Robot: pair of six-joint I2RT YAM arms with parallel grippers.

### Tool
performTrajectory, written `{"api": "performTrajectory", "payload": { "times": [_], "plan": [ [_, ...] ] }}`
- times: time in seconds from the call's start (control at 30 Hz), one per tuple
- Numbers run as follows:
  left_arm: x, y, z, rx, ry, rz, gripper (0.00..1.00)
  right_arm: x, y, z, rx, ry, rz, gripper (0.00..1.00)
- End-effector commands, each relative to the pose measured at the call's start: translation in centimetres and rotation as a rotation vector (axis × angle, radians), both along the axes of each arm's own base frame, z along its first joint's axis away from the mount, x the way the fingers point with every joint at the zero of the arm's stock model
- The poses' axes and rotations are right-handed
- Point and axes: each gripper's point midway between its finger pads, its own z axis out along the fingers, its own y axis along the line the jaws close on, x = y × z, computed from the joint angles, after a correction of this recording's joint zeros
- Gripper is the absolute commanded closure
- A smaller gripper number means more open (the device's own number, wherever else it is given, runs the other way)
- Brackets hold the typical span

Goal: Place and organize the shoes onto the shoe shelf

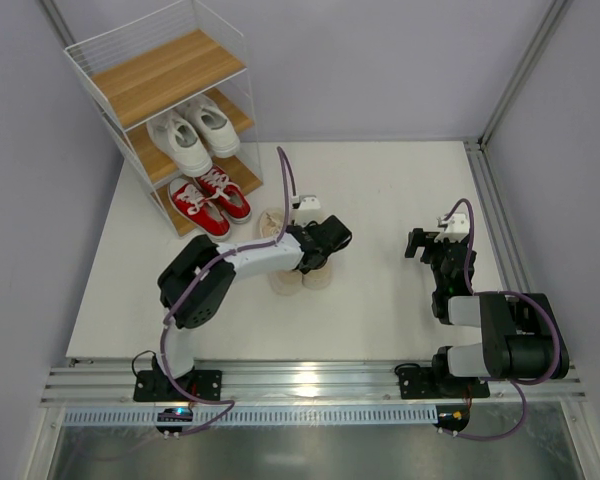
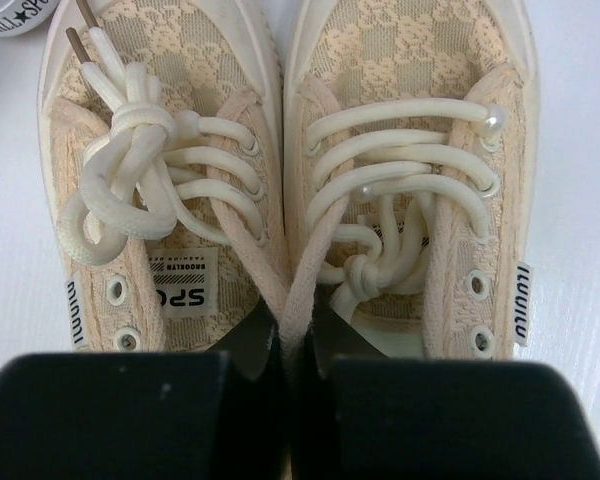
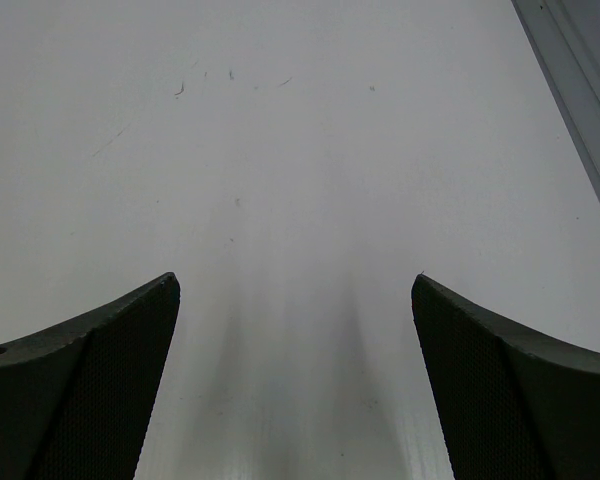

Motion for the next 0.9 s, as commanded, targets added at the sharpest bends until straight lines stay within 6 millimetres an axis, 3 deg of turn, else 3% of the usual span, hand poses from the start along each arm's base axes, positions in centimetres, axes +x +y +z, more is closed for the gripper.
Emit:
{"api": "performTrajectory", "payload": {
  "times": [0.0, 0.1, 0.47, 0.63, 0.7, 0.77, 0.87],
  "plan": [
    [0.9, -1.1, 0.8, -0.020, -0.056, -0.021, 1.00, 1.1, 0.0, 2.8, -0.009, -0.102, 0.007, 0.03],
    [-0.5, -2.5, 3.9, -0.015, -0.118, -0.078, 1.00, 1.1, 0.0, 2.7, -0.008, -0.099, 0.007, 0.03],
    [-0.6, -2.5, 17.0, -0.069, -0.345, -0.083, 1.00, 1.1, 0.0, 2.8, -0.009, -0.100, 0.007, 0.03],
    [-0.4, -3.2, 23.9, -0.068, -0.474, -0.165, 1.00, 1.1, 0.0, 2.8, -0.009, -0.100, 0.007, 0.03],
    [-0.1, -3.8, 27.2, -0.114, -0.554, -0.184, 1.00, 1.1, 0.0, 2.7, -0.008, -0.099, 0.007, 0.03],
    [-0.2, -3.3, 31.6, -0.135, -0.634, -0.197, 1.00, 1.1, 0.0, 2.8, -0.009, -0.100, 0.007, 0.03],
    [-0.8, -2.7, 36.5, -0.142, -0.725, -0.255, 1.00, 1.1, 0.0, 2.8, -0.009, -0.100, 0.007, 0.03]
  ]
}}
